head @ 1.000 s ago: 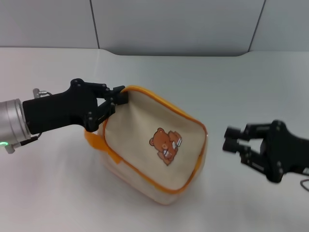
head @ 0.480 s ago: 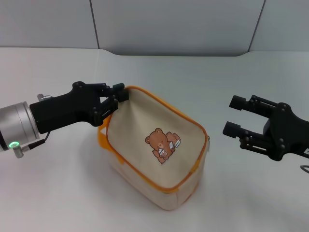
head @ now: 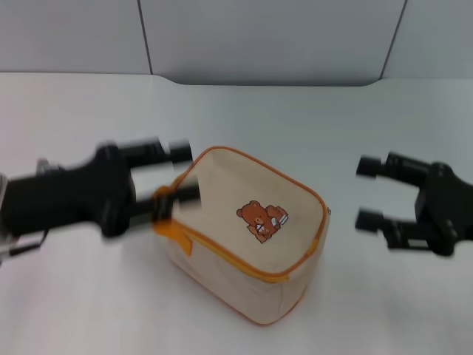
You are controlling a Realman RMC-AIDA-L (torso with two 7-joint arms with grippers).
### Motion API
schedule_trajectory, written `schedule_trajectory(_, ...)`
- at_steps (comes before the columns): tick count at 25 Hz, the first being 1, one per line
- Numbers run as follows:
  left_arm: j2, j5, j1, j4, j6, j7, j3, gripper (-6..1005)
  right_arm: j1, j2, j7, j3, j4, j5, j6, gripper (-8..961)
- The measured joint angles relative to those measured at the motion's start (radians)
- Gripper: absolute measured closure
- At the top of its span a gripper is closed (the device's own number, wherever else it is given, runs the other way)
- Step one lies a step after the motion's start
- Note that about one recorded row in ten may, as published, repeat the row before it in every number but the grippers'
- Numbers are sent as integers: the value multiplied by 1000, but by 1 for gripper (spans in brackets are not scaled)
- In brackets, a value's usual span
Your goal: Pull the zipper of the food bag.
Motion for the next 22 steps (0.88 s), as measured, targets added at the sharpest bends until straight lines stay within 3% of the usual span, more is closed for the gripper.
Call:
schedule_trajectory(1, 16, 18, -3, -1, 77, -9, 49, 416, 0, 0, 0, 0, 0, 0, 0, 124)
schedule_trajectory(3, 21, 55, -6, 5, 101, -38, 130, 368, 8, -15, 2, -92, 0, -1, -19, 110)
schedule_trajectory(8, 12, 116, -7, -1, 82, -45, 157, 300, 15, 0, -5, -189, -7, -2, 18, 110)
schedule_trajectory(13, 9, 118, 3, -4, 78, -40, 151, 231, 18, 12, -7, -202, -7, -1, 39, 110)
schedule_trajectory(22, 11, 122, 7, -4, 69, -39, 151, 231, 11, 15, -19, -197, -6, 4, 40, 110)
